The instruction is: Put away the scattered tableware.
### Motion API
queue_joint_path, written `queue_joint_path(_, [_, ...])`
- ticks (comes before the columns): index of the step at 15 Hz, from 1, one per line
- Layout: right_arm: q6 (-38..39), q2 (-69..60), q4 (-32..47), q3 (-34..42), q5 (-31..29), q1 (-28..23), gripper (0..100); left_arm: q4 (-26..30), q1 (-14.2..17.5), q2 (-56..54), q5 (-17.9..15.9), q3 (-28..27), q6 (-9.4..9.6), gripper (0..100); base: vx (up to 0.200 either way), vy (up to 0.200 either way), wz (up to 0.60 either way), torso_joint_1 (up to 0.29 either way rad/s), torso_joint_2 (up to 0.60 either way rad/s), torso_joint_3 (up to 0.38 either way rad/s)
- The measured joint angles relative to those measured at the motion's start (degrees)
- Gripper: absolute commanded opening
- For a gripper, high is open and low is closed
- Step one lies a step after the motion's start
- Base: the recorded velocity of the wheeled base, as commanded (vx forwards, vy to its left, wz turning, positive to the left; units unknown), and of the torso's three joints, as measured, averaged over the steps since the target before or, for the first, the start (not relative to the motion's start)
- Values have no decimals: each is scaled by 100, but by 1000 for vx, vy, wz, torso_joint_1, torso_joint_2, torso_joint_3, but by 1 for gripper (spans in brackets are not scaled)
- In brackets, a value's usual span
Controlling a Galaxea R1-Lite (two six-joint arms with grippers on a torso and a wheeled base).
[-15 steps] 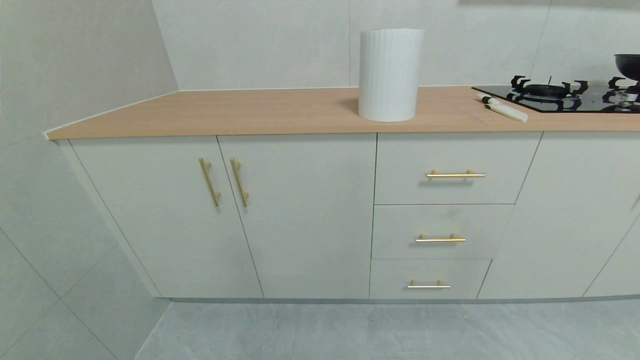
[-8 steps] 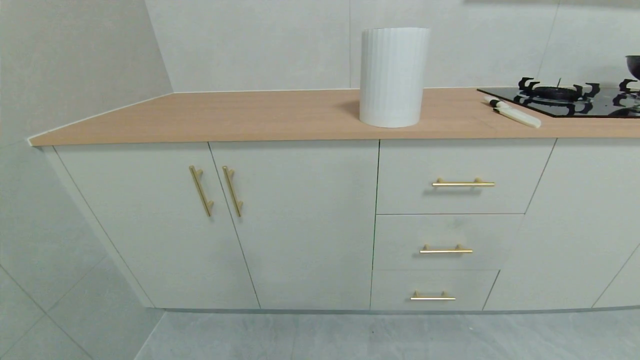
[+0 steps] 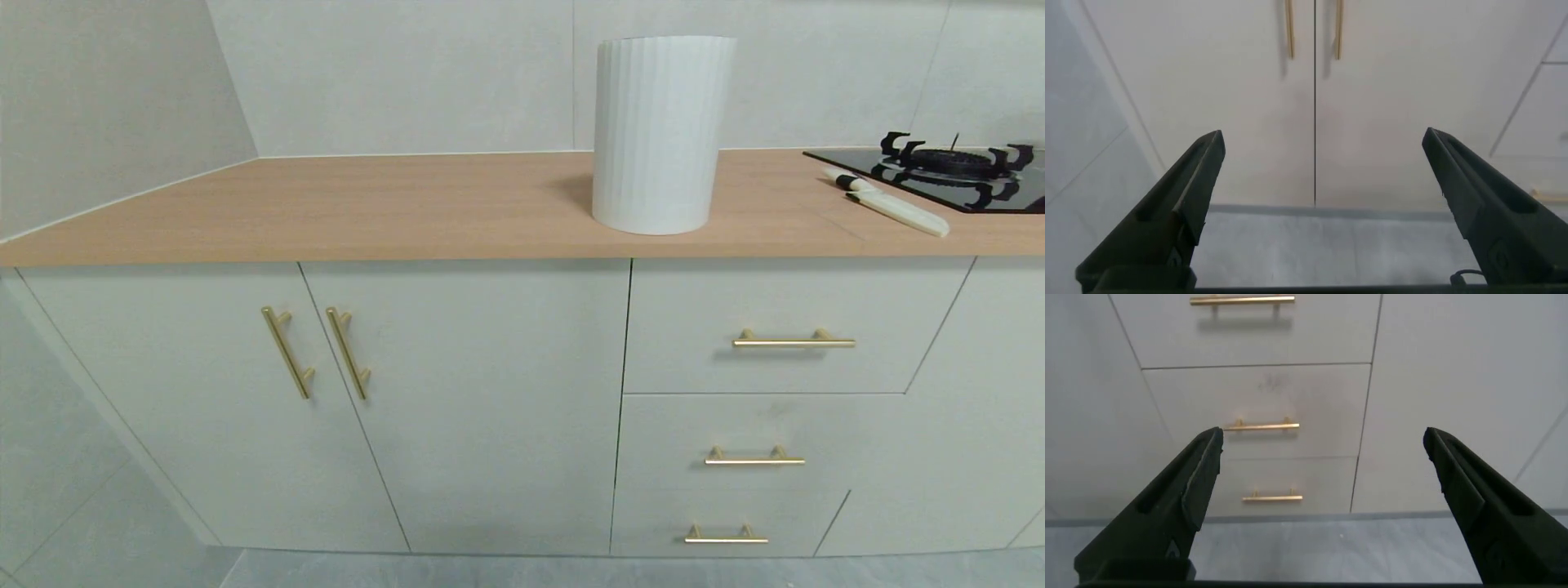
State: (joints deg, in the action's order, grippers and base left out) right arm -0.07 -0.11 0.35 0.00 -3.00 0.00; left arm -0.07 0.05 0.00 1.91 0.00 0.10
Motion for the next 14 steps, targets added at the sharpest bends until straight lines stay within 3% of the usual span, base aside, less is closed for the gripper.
queue_joint_path(8, [2,1,-2,0,0,0,100,0,2,0,0,0,-7,100,200,0,0,0,1,1])
queue_joint_path(11, [0,4,-4,0,0,0,100,7,0,0,0,0,-10,100,0,0,0,0,0,0])
queue_joint_path(14, [-6,4,-4,0,0,0,100,-2,5,0,5,-5,-10,100,0,0,-400,3,0,5])
